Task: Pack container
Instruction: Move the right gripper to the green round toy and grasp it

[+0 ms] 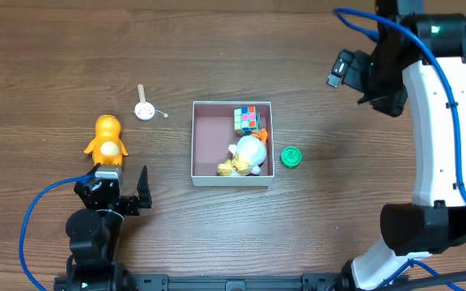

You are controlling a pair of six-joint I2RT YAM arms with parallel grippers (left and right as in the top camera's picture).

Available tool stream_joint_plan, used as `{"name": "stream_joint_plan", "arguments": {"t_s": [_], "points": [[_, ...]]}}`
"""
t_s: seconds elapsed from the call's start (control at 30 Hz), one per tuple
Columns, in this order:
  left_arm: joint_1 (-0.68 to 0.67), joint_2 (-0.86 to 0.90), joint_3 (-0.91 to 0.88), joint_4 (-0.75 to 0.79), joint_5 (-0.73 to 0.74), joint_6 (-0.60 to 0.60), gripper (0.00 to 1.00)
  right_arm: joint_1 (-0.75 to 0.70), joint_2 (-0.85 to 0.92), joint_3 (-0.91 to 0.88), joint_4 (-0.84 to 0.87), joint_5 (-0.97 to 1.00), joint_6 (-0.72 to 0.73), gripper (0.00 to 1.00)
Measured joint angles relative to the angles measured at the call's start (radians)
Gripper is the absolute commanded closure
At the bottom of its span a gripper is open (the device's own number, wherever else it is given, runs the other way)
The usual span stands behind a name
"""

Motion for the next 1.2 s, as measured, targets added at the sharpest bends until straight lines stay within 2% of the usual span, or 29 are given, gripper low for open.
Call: {"name": "stream_joint_plan", "arguments": {"t_s": [0.13, 0.27, 0.47, 0.57, 0.67, 0.77, 0.87, 1.2], "points": [[0.0, 0.0, 0.0, 0.0, 0.0, 0.0, 0.0, -0.068, -0.002, 0.0, 0.023, -0.121, 0.018, 0.0], [0.0, 0.0, 0.0, 0.0, 0.0, 0.0, 0.0, -0.103, -0.002, -0.003, -0.001, -0.131, 0.081, 0.0], [0.0, 0.0, 0.0, 0.0, 0.0, 0.0, 0.0, -0.112, -0.01, -0.195, 0.009, -0.071, 0.403, 0.0], [0.0, 0.0, 0.0, 0.0, 0.0, 0.0, 0.0, -0.108, -0.01, -0.25, 0.011, -0.073, 0.512, 0.0], [0.0, 0.0, 0.0, 0.0, 0.0, 0.0, 0.0, -0.065, -0.01, -0.264, 0.011, -0.076, 0.583, 0.0], [0.0, 0.0, 0.0, 0.0, 0.0, 0.0, 0.0, 0.02, -0.01, -0.285, 0.004, -0.077, 0.717, 0.0], [0.0, 0.0, 0.0, 0.0, 0.0, 0.0, 0.0, 0.039, -0.01, -0.365, 0.023, -0.084, 0.826, 0.0], [0.0, 0.0, 0.0, 0.0, 0.0, 0.0, 0.0, 0.039, -0.012, -0.598, 0.255, -0.09, 0.93, 0.0]]}}
